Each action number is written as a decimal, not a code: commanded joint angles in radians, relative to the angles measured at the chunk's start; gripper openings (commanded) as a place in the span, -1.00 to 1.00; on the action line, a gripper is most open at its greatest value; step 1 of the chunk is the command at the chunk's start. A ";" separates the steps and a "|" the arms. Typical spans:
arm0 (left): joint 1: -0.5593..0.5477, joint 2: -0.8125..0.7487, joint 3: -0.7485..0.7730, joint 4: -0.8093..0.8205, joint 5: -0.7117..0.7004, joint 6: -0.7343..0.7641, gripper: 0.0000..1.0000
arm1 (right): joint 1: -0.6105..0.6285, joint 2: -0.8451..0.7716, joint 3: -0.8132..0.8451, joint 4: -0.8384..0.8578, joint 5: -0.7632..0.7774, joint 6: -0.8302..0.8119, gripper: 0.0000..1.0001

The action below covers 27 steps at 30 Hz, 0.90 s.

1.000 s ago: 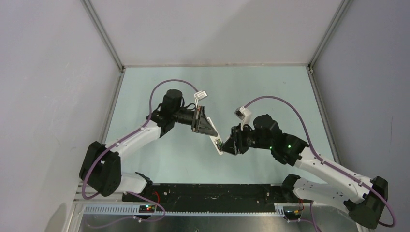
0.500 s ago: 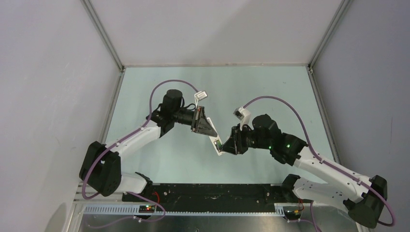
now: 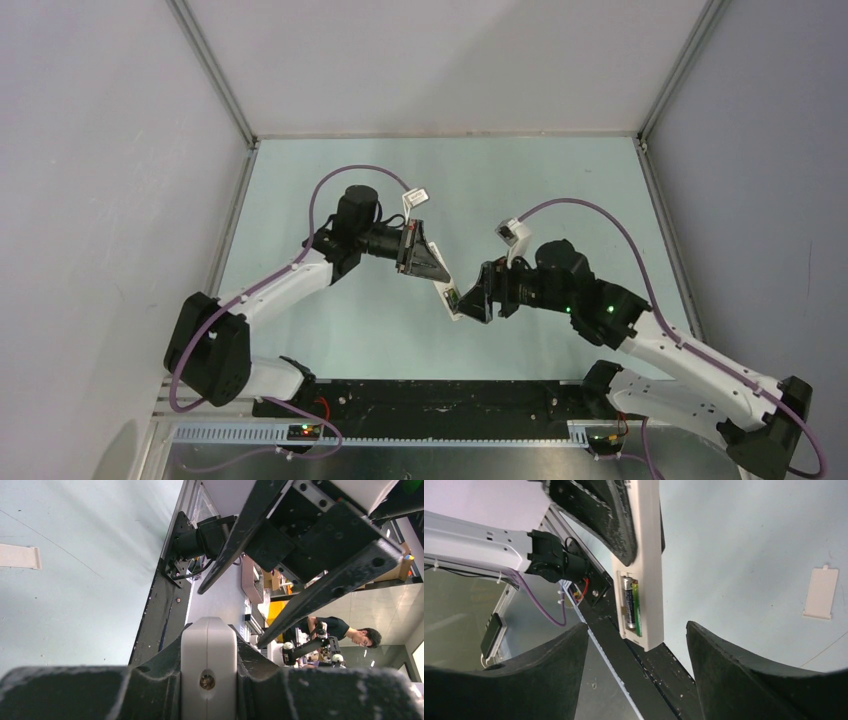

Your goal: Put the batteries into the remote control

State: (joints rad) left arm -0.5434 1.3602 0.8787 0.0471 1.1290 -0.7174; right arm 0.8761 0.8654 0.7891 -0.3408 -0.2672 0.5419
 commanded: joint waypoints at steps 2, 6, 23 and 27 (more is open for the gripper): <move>-0.007 0.000 0.027 0.030 0.004 -0.002 -1.00 | -0.005 -0.063 0.006 0.001 0.051 -0.030 0.56; -0.007 -0.002 0.026 0.026 -0.003 -0.006 -0.99 | 0.002 -0.064 0.006 -0.011 0.081 -0.040 0.57; -0.006 0.039 0.007 0.007 -0.087 -0.082 -0.99 | 0.296 0.204 0.218 -0.135 0.589 -0.184 0.44; -0.007 0.037 0.008 0.002 -0.092 -0.092 -0.92 | 0.324 0.249 0.243 -0.170 0.652 -0.188 0.29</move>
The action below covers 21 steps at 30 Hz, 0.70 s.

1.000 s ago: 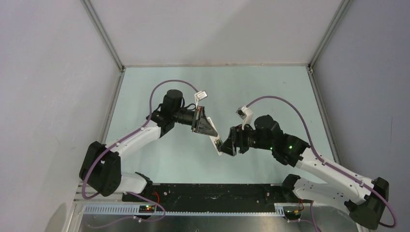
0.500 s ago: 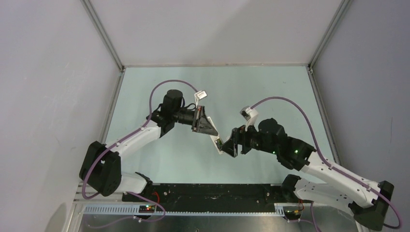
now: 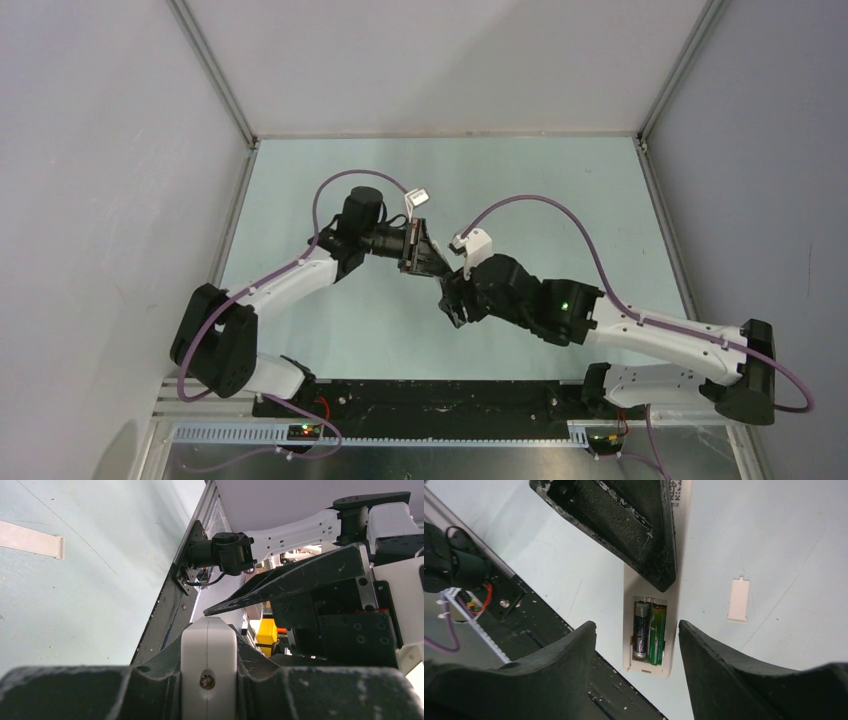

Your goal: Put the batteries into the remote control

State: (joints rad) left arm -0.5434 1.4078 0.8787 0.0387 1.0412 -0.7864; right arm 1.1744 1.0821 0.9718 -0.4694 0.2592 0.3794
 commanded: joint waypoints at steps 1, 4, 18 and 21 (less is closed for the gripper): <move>-0.007 -0.010 0.008 0.010 -0.004 -0.023 -0.91 | 0.032 0.045 0.064 -0.050 0.140 -0.027 0.25; -0.007 -0.009 0.011 0.008 -0.004 -0.024 -0.89 | 0.044 0.071 0.076 -0.065 0.159 -0.028 0.15; -0.007 -0.071 -0.012 0.003 -0.166 -0.058 -0.12 | 0.024 0.115 0.098 -0.088 0.152 0.113 -0.55; -0.007 -0.118 -0.040 0.003 -0.266 -0.077 0.12 | 0.011 0.114 0.099 -0.078 0.124 0.135 -0.57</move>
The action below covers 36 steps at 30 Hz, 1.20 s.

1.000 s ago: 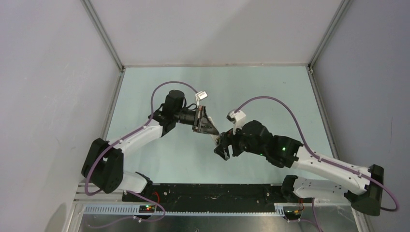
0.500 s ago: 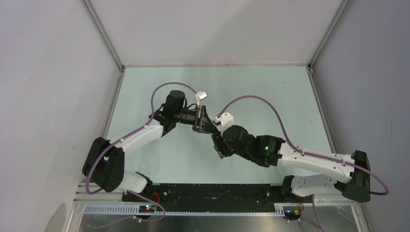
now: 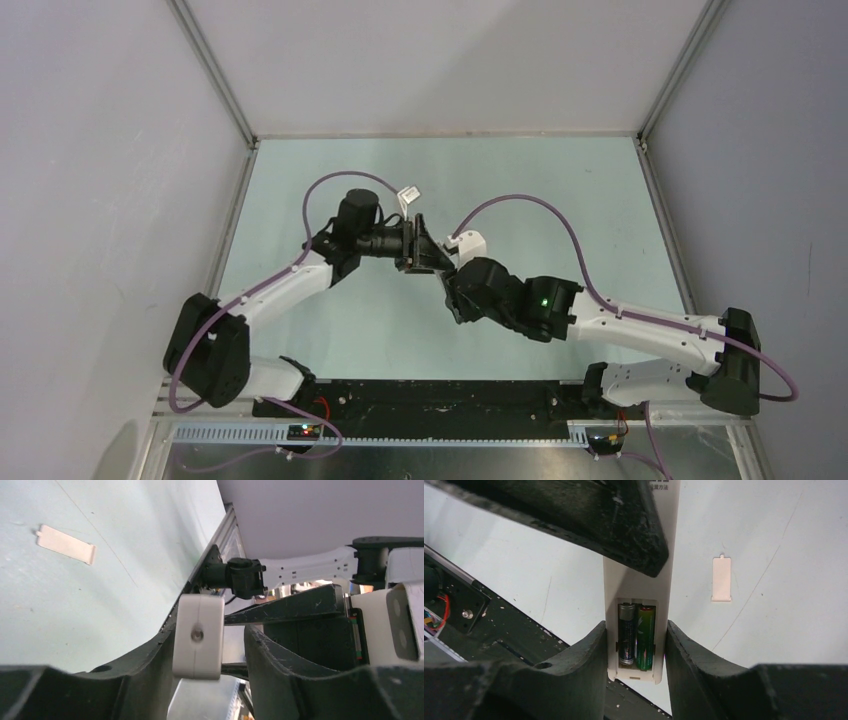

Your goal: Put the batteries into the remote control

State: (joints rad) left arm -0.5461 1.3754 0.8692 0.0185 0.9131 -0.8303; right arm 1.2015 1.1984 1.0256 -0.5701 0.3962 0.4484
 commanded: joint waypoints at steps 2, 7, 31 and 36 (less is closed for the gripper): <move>-0.007 -0.120 -0.048 0.027 -0.198 -0.047 0.21 | -0.033 -0.001 0.045 0.031 -0.039 0.075 -0.57; -0.025 -0.186 -0.083 0.066 -0.315 -0.093 0.26 | -0.076 -0.002 0.044 0.042 -0.117 0.114 -0.57; -0.081 -0.182 -0.137 0.129 -0.429 -0.086 -0.80 | -0.176 -0.023 0.045 0.084 -0.344 0.175 -0.51; -0.081 -0.160 -0.137 0.130 -0.415 -0.086 -0.99 | -0.180 -0.043 0.037 0.086 -0.342 0.176 -0.14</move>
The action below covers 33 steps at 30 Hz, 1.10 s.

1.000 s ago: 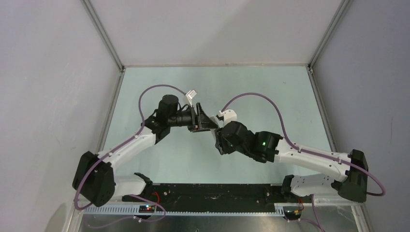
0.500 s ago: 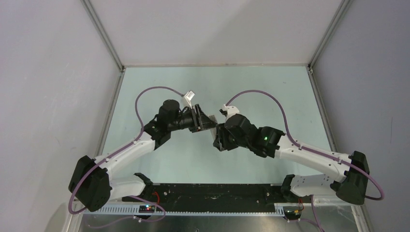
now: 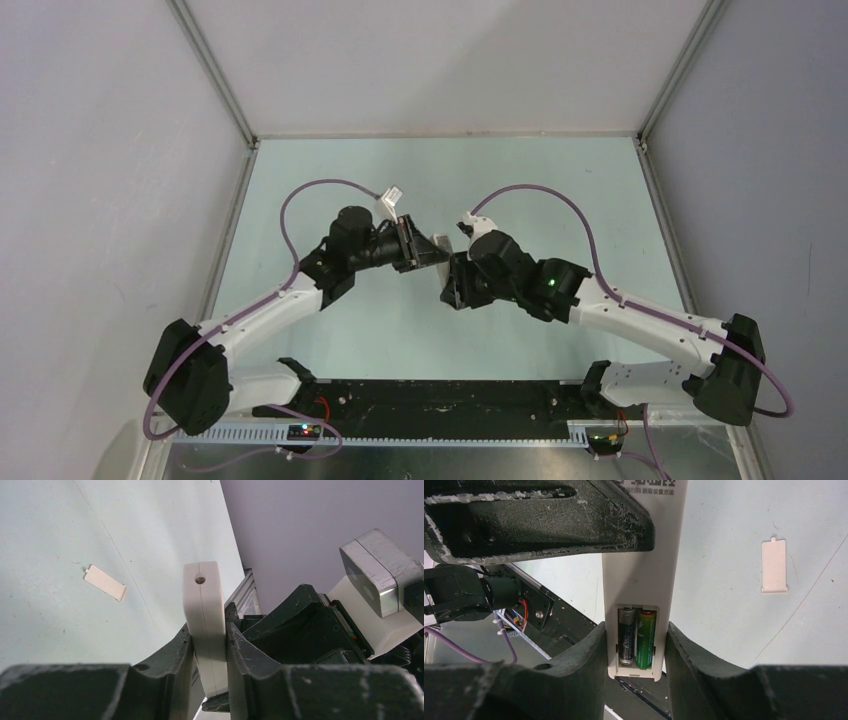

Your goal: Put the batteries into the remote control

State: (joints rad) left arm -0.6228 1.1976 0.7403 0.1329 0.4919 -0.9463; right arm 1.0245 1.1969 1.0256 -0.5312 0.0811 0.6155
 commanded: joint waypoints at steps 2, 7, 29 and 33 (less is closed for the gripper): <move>-0.004 0.023 -0.007 0.016 0.008 0.034 -1.00 | -0.007 -0.053 0.036 0.036 -0.013 0.012 0.12; 0.006 0.029 -0.005 0.013 0.026 0.055 -1.00 | -0.033 -0.119 0.011 0.012 0.020 0.025 0.40; 0.237 -0.090 -0.104 0.011 0.272 0.078 -1.00 | -0.242 0.049 -0.188 0.043 0.073 -0.192 0.29; 0.278 -0.111 -0.116 0.010 0.296 0.071 -1.00 | -0.235 0.146 -0.184 0.078 0.094 -0.209 0.09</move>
State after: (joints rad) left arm -0.3782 1.1263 0.6426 0.1062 0.7254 -0.8738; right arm 0.7849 1.2758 0.8330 -0.5133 0.1238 0.4591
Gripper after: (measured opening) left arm 0.279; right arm 0.591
